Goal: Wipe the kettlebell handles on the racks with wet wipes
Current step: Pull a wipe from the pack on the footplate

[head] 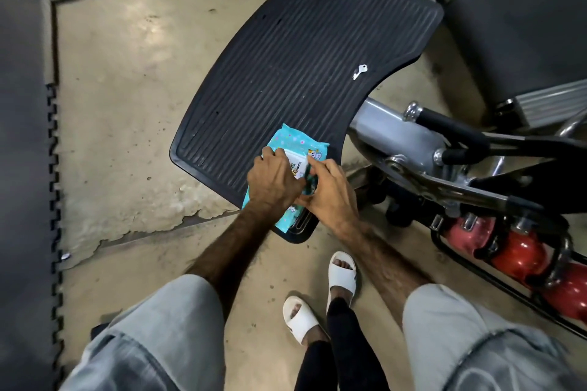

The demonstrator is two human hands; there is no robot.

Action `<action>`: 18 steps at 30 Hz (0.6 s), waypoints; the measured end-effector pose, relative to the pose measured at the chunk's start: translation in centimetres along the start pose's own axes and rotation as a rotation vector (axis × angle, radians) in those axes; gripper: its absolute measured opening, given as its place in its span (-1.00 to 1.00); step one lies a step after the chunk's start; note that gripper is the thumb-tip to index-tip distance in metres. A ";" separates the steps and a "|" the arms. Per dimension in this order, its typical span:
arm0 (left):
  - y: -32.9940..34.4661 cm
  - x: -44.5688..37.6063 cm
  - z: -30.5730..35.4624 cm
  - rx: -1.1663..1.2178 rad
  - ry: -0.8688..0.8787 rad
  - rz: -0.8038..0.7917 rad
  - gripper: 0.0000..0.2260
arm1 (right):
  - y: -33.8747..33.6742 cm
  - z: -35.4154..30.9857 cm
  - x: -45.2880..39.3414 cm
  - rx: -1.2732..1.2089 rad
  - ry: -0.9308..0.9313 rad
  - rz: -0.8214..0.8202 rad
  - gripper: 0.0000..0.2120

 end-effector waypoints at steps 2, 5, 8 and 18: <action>-0.3 0.0 0.0 -0.009 0.011 -0.014 -0.48 | -0.1 -0.1 0.1 0.008 0.005 -0.011 -0.08; -0.9 -0.1 -0.5 0.037 0.004 -0.027 -0.54 | -0.4 -0.4 0.2 0.007 0.012 -0.004 -0.06; -1.5 -0.1 -0.7 0.059 0.041 -0.036 -0.58 | -0.5 -0.4 0.3 0.022 0.011 -0.003 -0.05; -3.9 -0.3 -6.6 0.400 -0.023 0.179 -0.75 | -0.5 -0.8 0.8 0.091 -0.008 -0.001 -0.04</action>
Point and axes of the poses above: each hand's wrist, its own x-axis away from the middle knuckle, its own y-axis out of the palm, z = x × y, the point moved 6 cm from there along -x, towards the middle knuckle, and after that the axes turned 10 degrees about x, right-handed, at the moved point
